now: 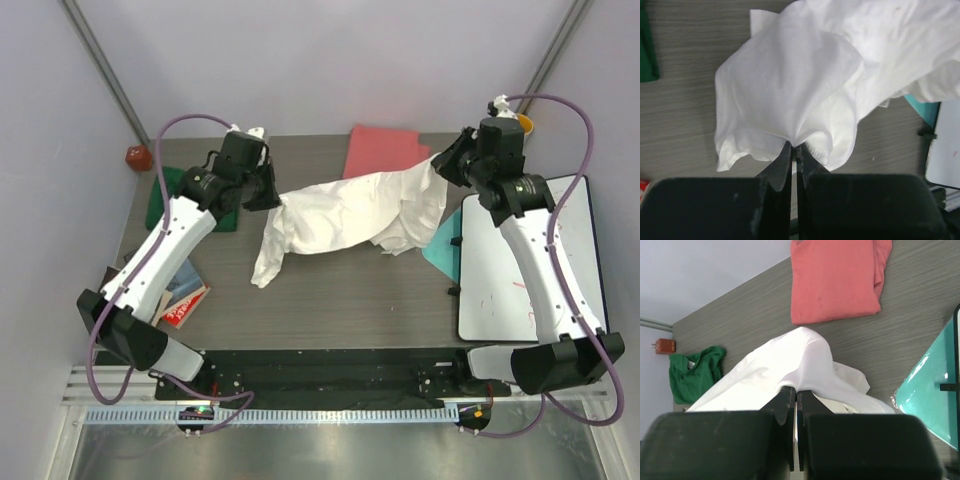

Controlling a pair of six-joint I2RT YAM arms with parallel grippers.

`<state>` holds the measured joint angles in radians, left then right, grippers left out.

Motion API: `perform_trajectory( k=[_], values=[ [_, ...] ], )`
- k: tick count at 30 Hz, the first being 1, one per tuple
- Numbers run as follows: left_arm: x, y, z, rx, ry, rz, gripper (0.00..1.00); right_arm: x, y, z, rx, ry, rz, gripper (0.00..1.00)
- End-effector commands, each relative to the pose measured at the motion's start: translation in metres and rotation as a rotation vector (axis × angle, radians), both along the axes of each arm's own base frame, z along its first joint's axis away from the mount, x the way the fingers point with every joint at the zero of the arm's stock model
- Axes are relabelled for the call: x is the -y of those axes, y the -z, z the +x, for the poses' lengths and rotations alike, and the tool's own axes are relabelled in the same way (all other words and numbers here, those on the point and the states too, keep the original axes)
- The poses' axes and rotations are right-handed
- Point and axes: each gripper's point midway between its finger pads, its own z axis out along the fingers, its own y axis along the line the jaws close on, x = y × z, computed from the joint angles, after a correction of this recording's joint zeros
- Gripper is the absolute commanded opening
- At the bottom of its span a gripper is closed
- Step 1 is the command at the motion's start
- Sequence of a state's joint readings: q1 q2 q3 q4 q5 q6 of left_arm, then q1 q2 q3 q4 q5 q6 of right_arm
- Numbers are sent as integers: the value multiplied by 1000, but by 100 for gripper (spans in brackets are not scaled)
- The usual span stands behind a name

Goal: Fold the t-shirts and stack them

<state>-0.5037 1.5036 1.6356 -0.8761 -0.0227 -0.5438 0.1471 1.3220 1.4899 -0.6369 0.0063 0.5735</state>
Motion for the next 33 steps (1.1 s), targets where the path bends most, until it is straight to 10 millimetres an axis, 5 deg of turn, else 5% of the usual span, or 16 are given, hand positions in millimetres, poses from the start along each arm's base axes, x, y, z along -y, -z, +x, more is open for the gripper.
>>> perform_trajectory(
  k=[1, 4, 12, 17, 24, 29, 33],
  values=[
    [-54, 70, -11, -179, -156, 230, 0, 6, -5, -17, -1, 8, -9, 1],
    [-69, 107, -24, -286, -139, 304, 0, -2, 3, -14, -29, -24, 7, 1],
    [-47, 188, -47, -497, 101, 300, 0, 6, 10, 18, -53, 6, -61, 1],
    [-67, 237, -40, -579, 73, 460, 0, 6, 13, 38, -63, 16, -66, 1],
    [-66, 212, 18, -411, -16, 455, 0, 0, 14, 51, -62, -11, -61, 1],
    [-71, 182, 57, -285, -100, 494, 0, 0, 29, 47, -101, -7, -55, 1],
    [-68, 177, 78, -240, -143, 478, 0, -11, 41, 38, -147, -34, 7, 1]
  ],
)
